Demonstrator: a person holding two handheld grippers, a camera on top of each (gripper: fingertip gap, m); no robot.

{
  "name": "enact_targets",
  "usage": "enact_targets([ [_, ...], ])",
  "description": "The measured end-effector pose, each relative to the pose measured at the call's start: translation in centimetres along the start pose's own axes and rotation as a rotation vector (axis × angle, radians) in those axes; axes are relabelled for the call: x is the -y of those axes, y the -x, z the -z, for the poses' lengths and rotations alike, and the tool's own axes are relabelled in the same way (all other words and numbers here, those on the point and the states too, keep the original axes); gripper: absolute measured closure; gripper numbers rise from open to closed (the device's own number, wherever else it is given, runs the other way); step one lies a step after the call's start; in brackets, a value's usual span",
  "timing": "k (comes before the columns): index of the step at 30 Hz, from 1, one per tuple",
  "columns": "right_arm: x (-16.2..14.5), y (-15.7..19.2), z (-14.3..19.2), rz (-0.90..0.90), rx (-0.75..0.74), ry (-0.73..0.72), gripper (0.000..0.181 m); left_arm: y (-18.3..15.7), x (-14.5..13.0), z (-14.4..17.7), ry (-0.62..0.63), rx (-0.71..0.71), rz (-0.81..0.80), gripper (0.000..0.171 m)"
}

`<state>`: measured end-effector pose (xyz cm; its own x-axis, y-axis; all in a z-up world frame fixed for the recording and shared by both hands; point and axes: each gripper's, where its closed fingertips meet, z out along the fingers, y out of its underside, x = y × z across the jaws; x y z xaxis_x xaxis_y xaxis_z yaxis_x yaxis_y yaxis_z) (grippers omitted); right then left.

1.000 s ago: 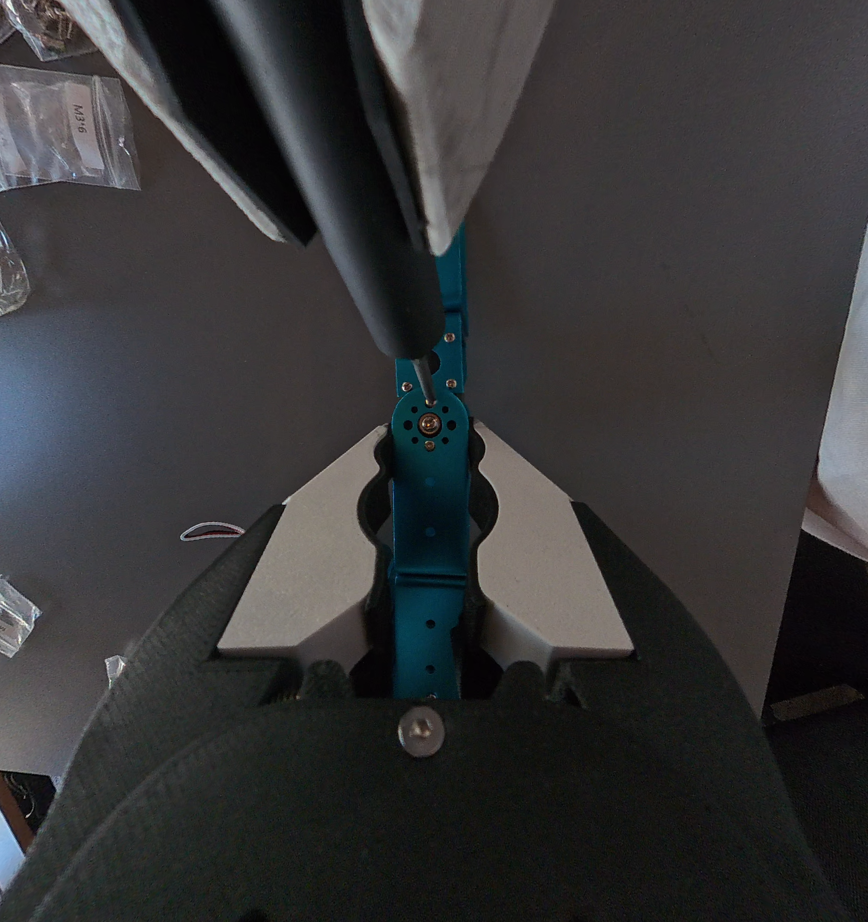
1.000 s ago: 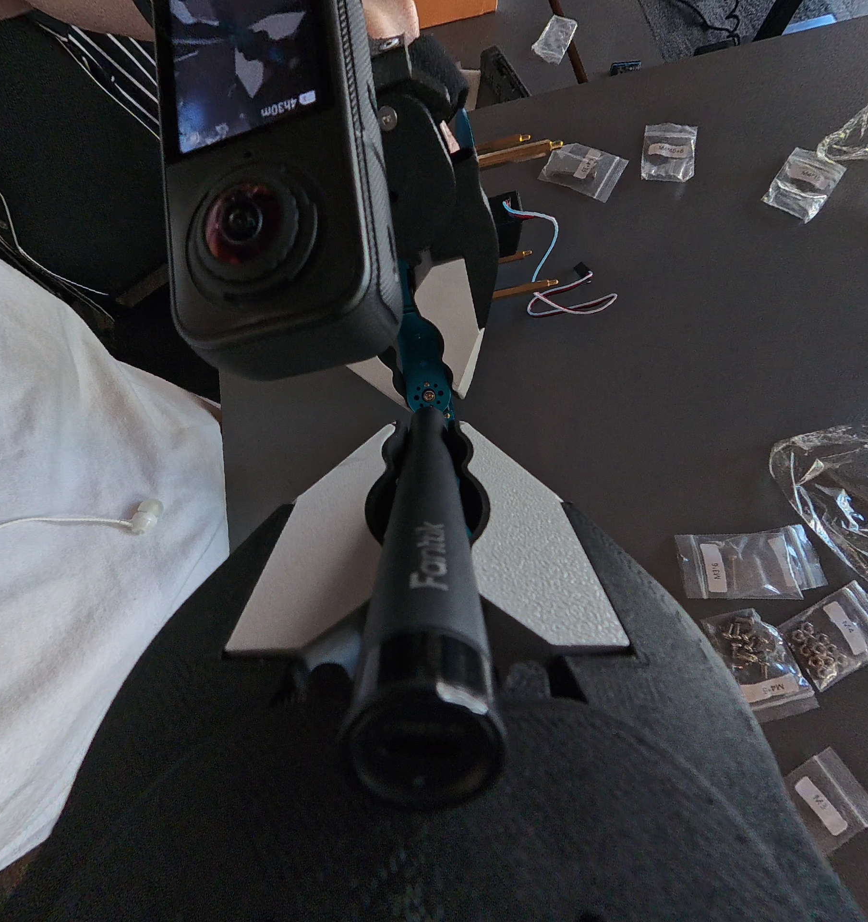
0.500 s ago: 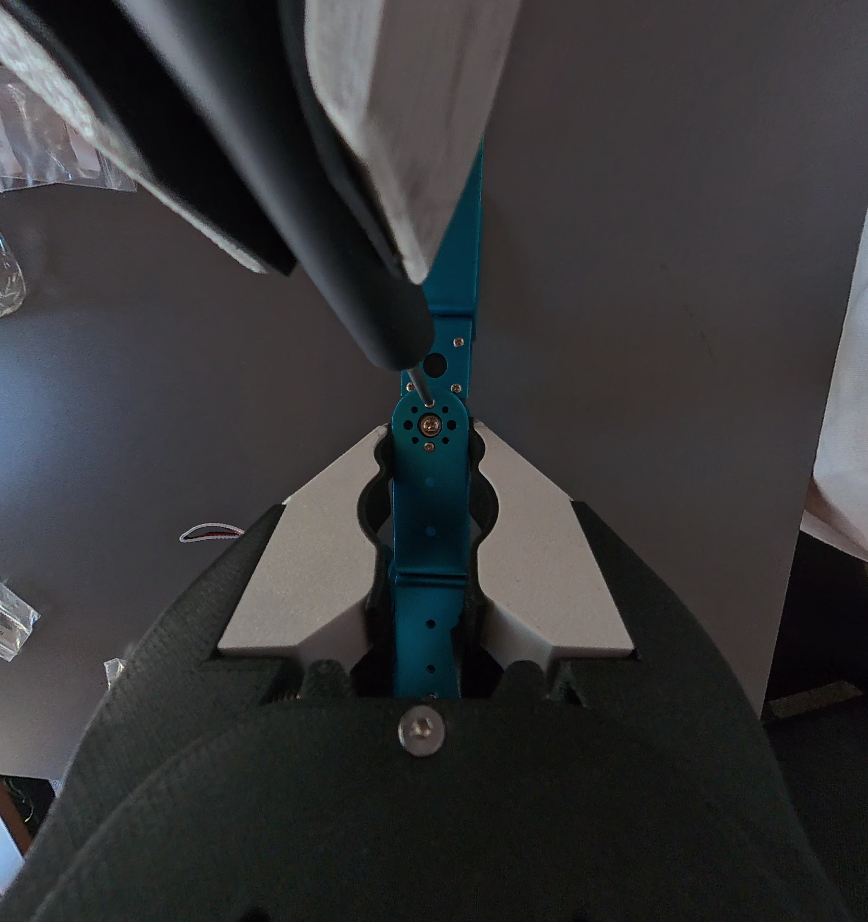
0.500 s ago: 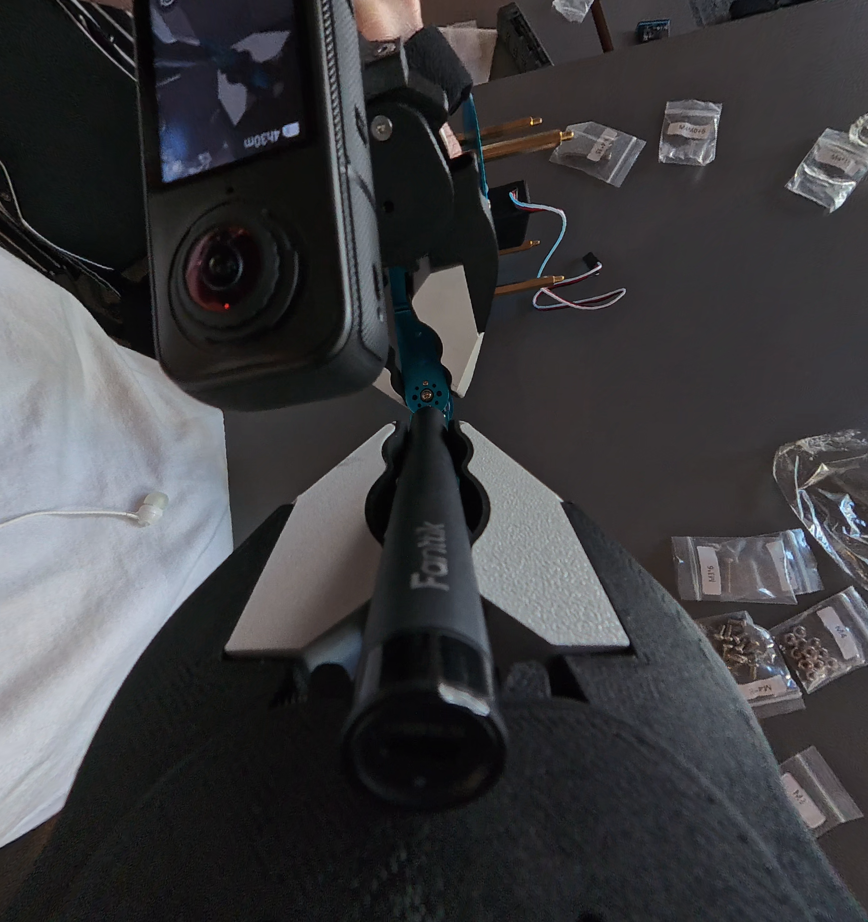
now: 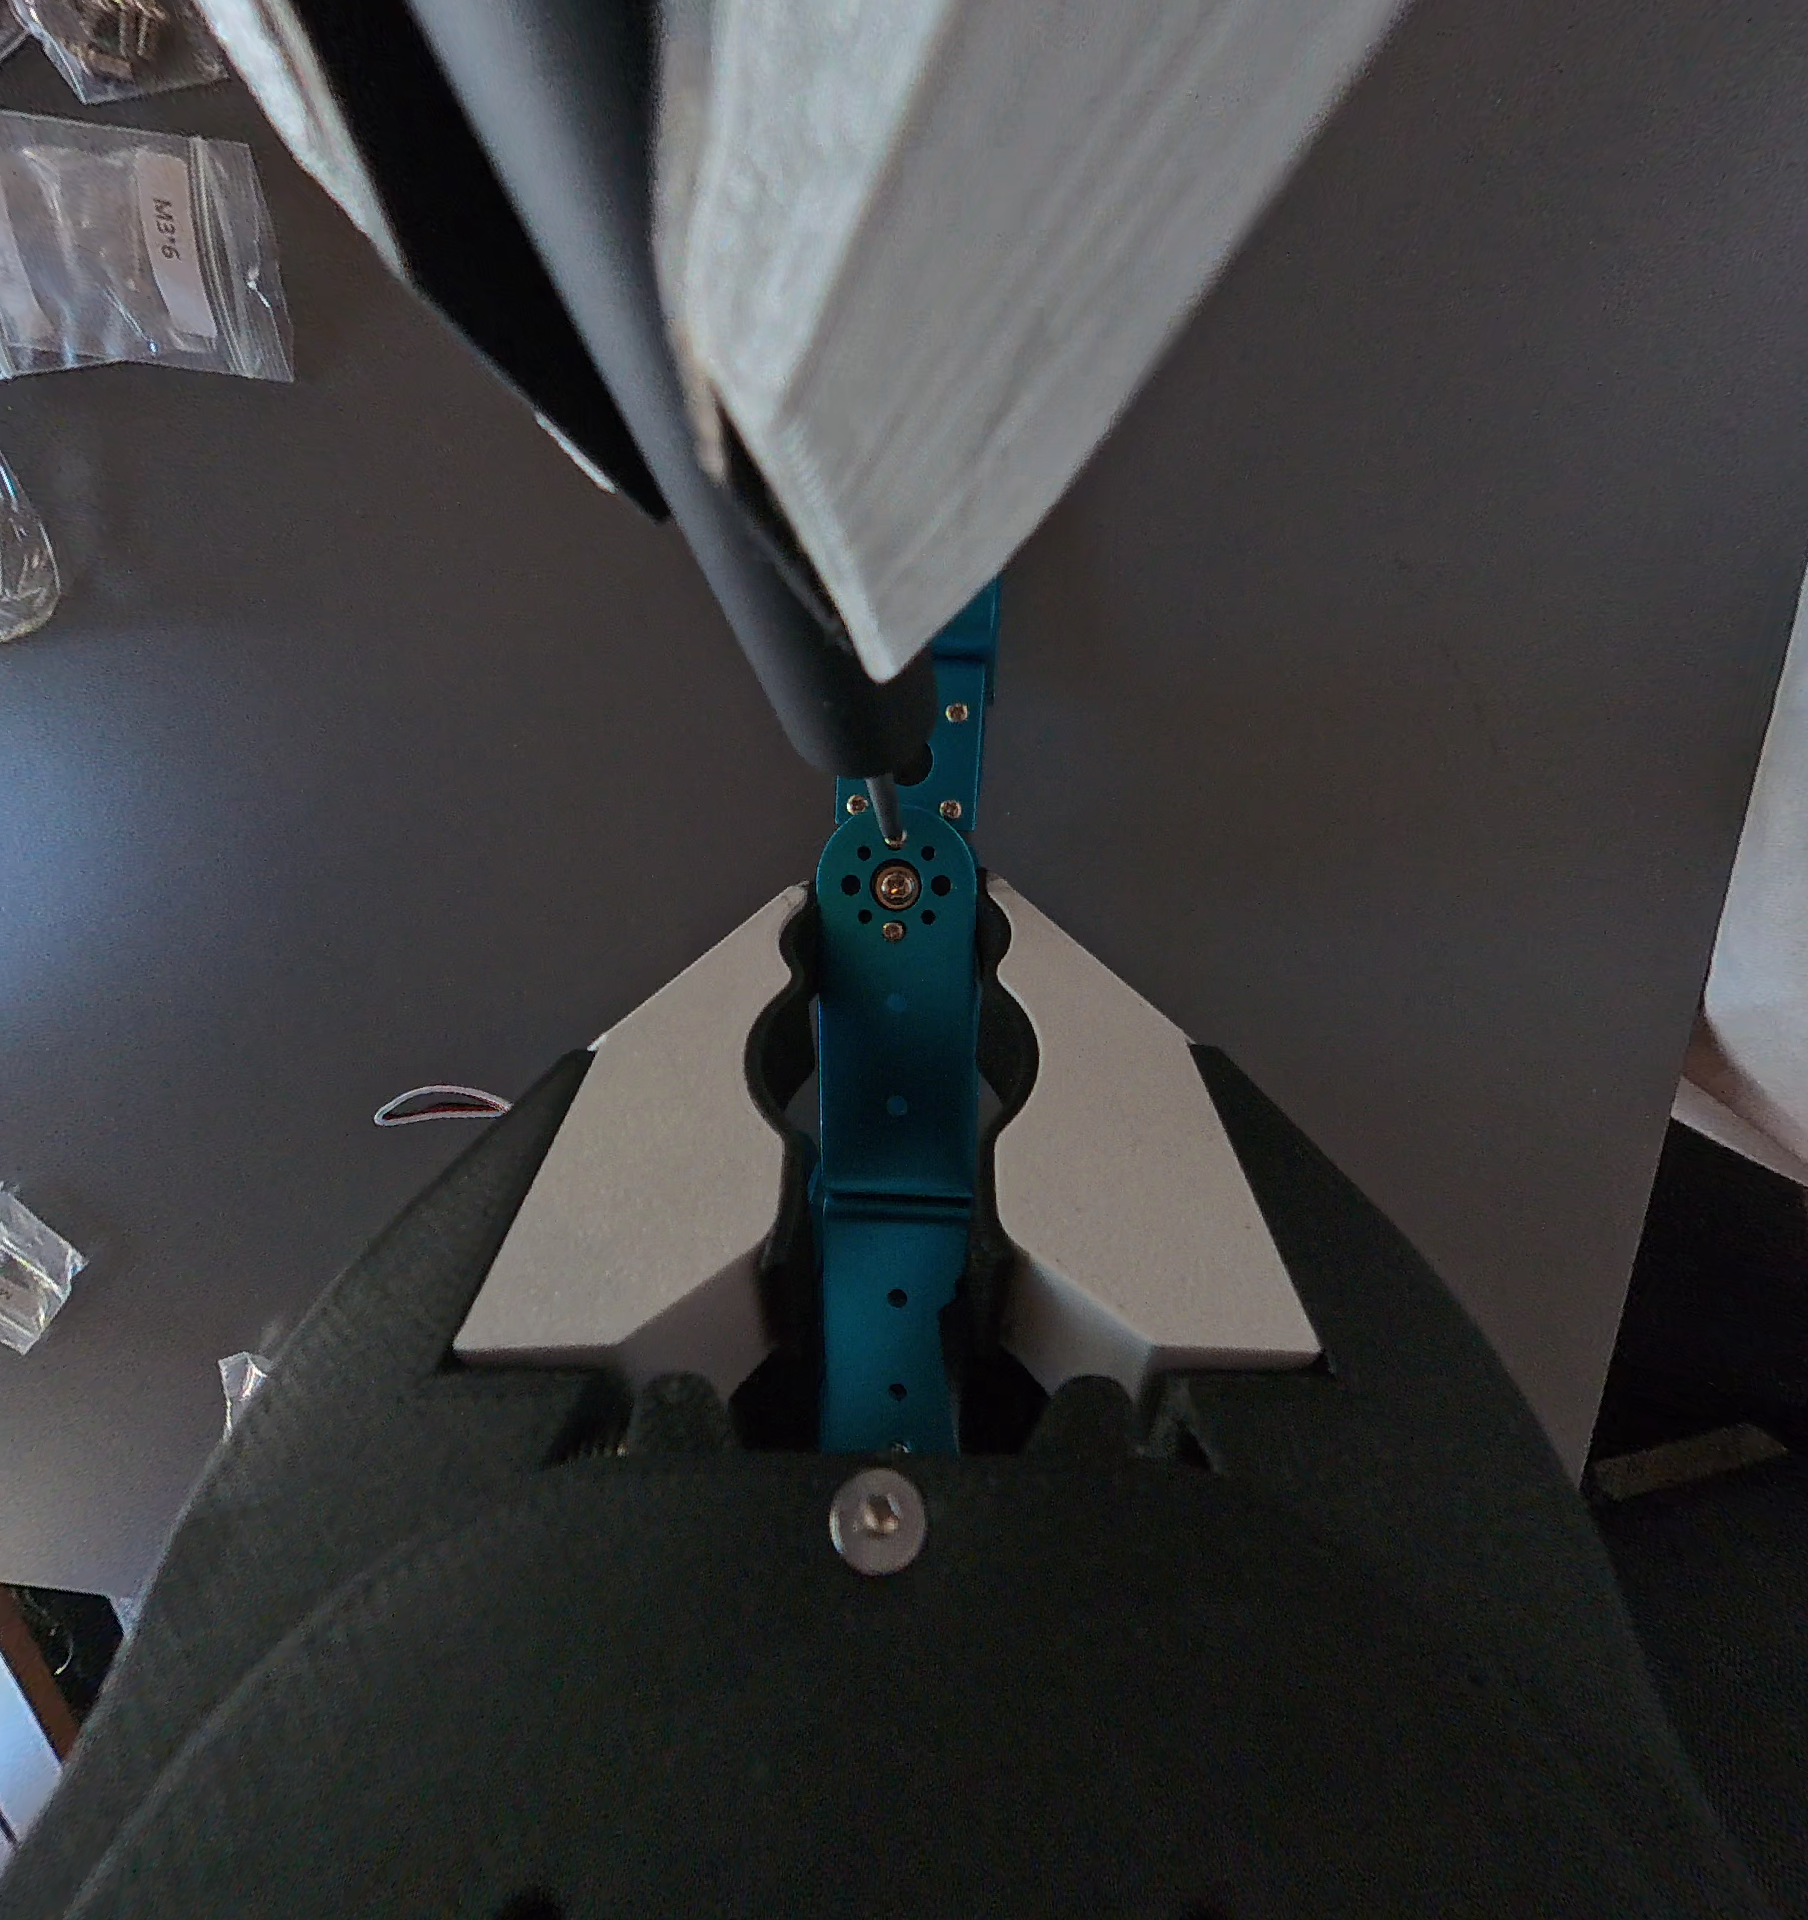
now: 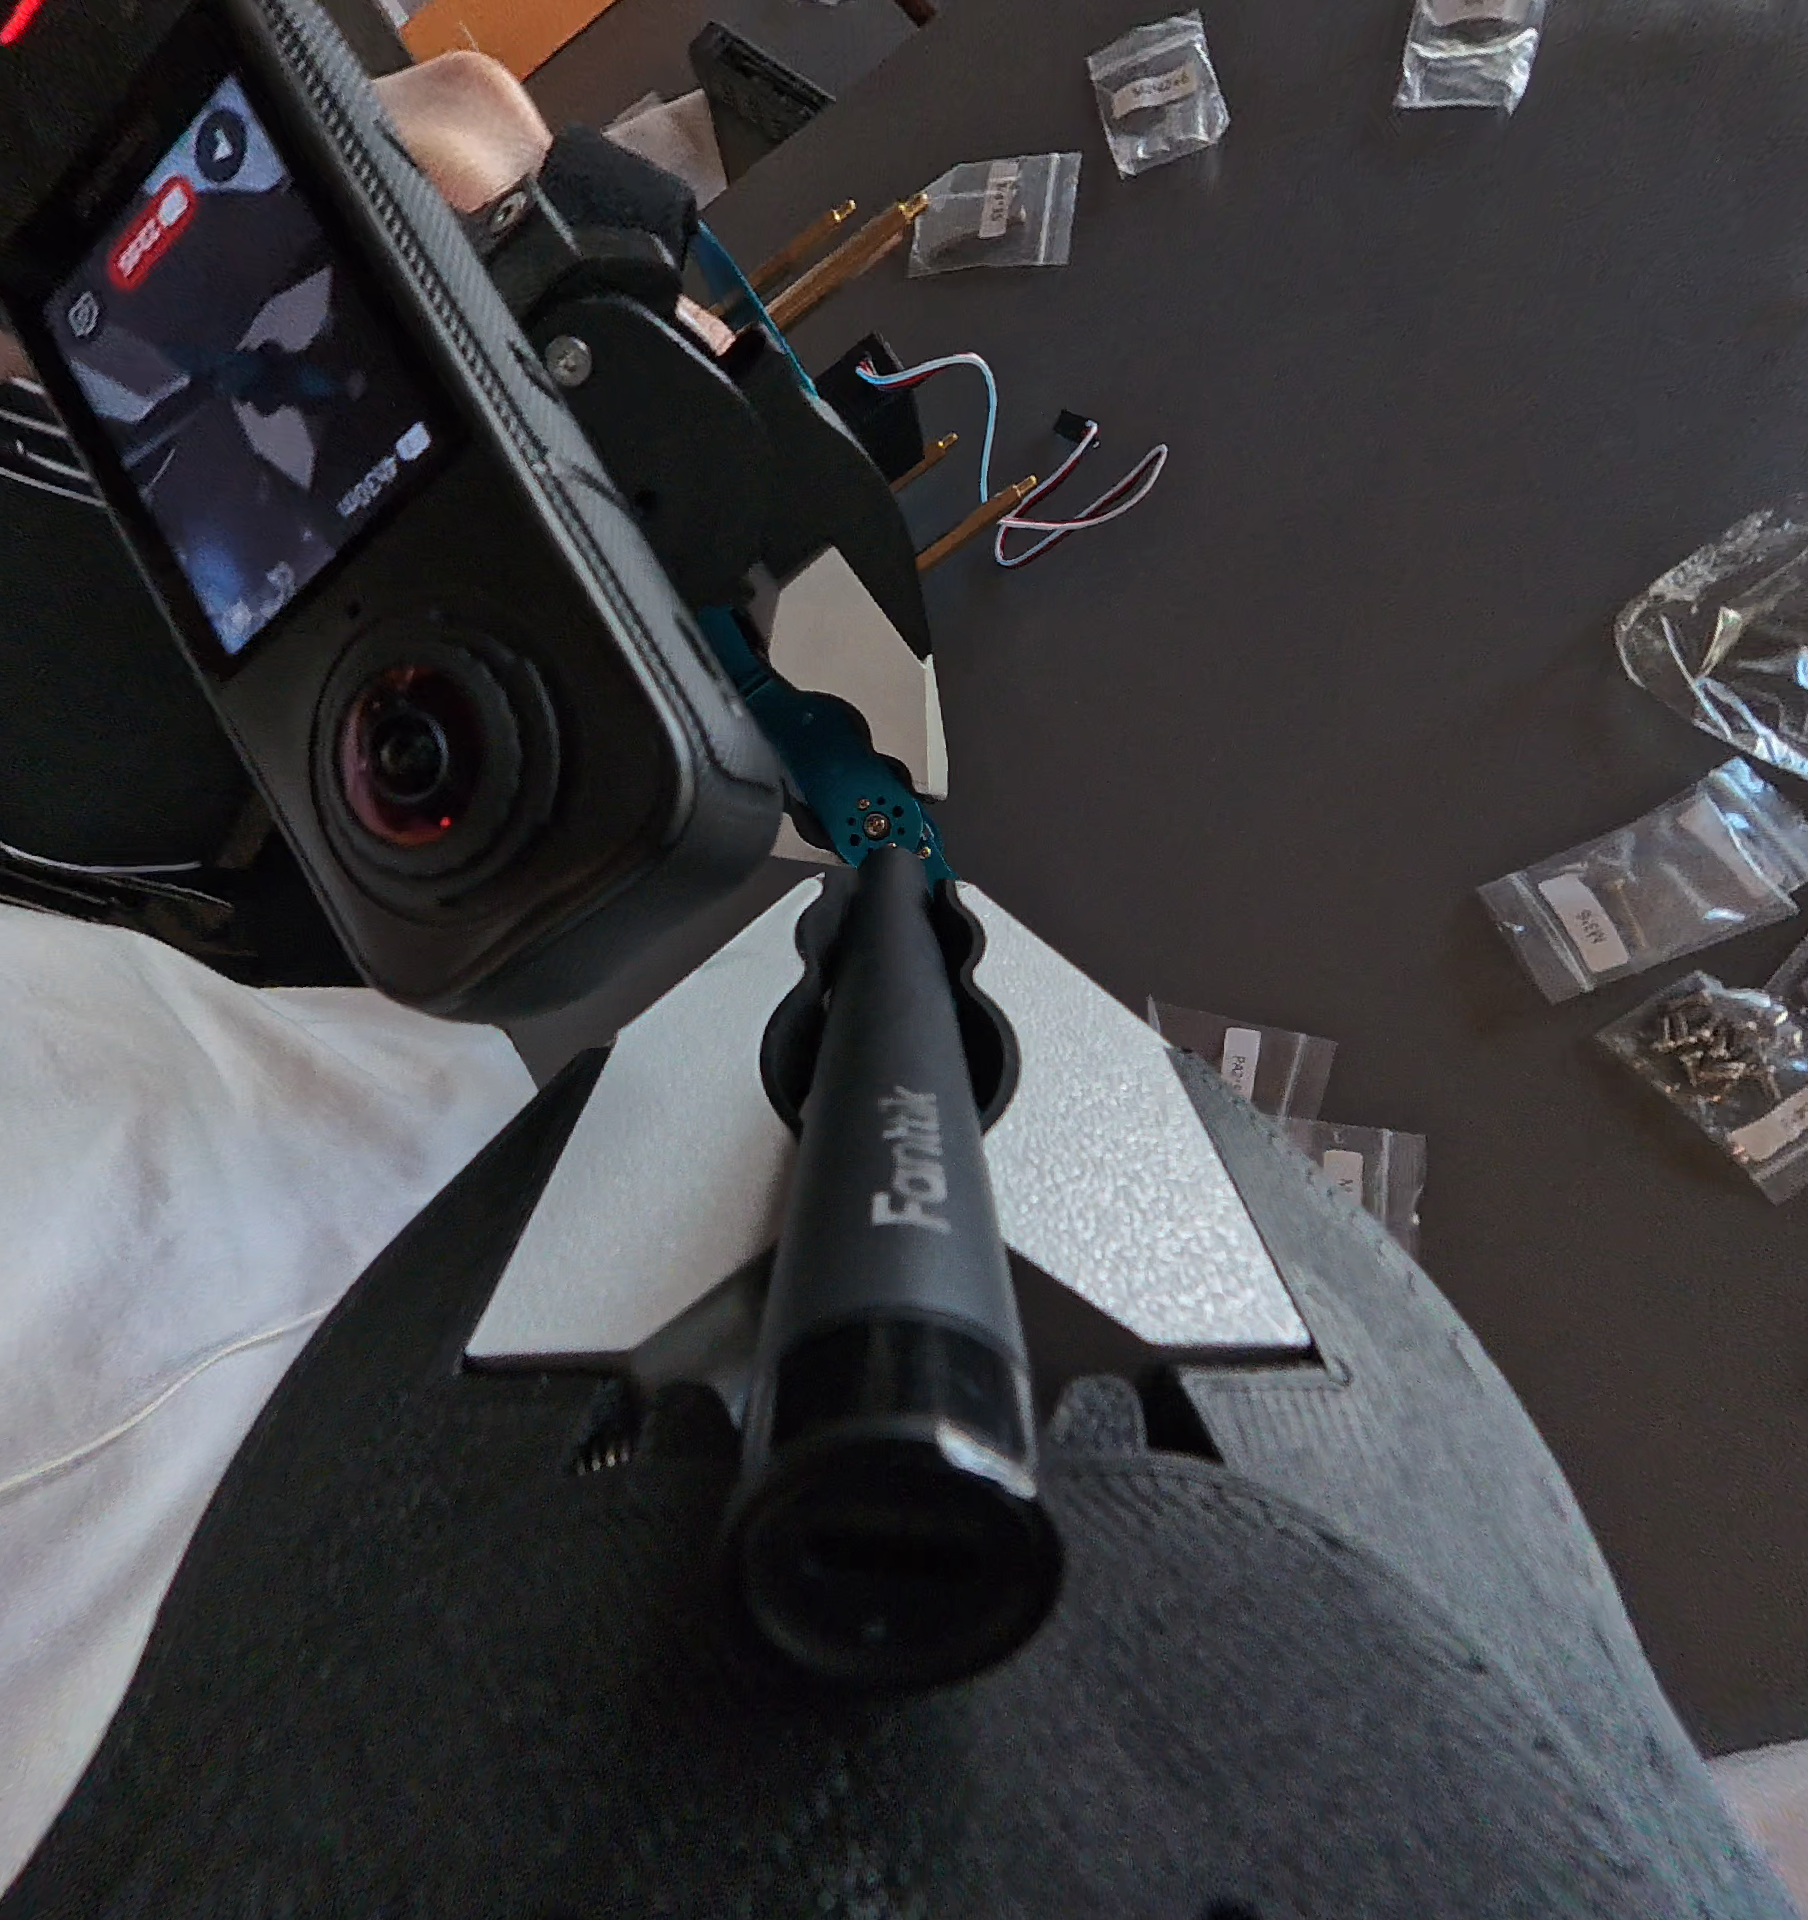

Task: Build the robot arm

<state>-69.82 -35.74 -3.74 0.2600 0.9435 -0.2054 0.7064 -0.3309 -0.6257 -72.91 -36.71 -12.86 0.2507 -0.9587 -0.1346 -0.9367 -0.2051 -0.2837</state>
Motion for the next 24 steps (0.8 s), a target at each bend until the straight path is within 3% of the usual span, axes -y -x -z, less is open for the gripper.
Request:
enact_targets([
  [6,-0.09,0.36,0.02,-0.082,-0.079,-0.011,0.163,-0.15,-0.07,0.03,0.011,0.003,-0.015,0.145],
  [17,-0.05,0.57,0.26,-0.260,-0.199,-0.237,0.162,-0.30,-0.09,0.10,-0.001,-0.014,-0.038,0.145],
  [24,-0.37,0.85,0.39,-0.334,-0.268,-0.304,0.162,-0.50,-0.16,0.12,0.006,-0.018,-0.054,0.145],
])
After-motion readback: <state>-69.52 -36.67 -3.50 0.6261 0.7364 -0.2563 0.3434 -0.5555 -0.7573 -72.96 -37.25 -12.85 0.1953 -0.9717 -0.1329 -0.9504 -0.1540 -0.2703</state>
